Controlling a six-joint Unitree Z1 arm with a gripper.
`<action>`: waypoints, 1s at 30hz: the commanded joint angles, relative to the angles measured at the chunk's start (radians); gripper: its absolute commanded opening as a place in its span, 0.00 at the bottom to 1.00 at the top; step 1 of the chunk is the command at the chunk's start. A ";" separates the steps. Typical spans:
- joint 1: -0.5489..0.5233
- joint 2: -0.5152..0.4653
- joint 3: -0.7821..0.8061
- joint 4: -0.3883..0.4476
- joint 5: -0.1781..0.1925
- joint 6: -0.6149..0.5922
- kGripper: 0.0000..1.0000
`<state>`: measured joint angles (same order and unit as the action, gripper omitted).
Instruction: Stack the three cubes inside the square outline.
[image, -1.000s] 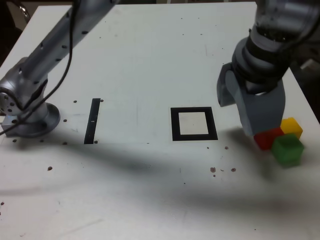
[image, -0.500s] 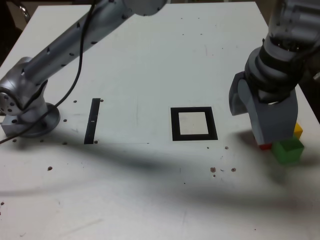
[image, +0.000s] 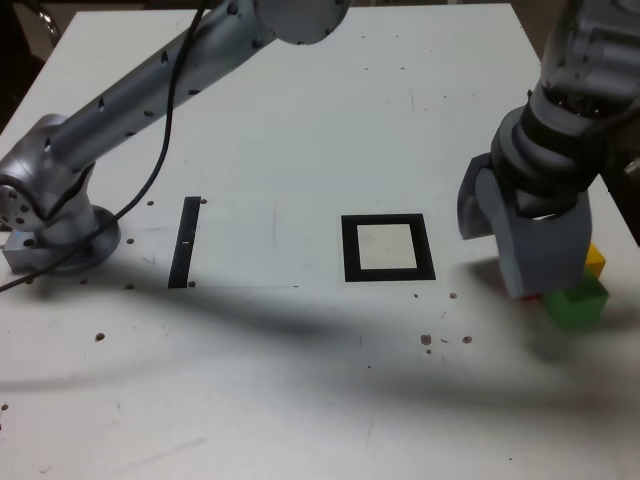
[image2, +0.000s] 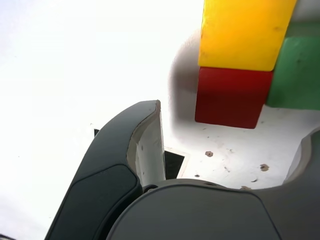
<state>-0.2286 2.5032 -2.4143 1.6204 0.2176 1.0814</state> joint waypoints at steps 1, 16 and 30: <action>0.002 0.005 0.014 0.011 -0.003 0.003 0.95; -0.003 -0.008 0.078 -0.022 -0.024 0.005 0.95; 0.011 0.046 0.003 -0.020 -0.032 0.005 0.93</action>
<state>-0.2223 2.5406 -2.4038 1.5899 0.1871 1.0840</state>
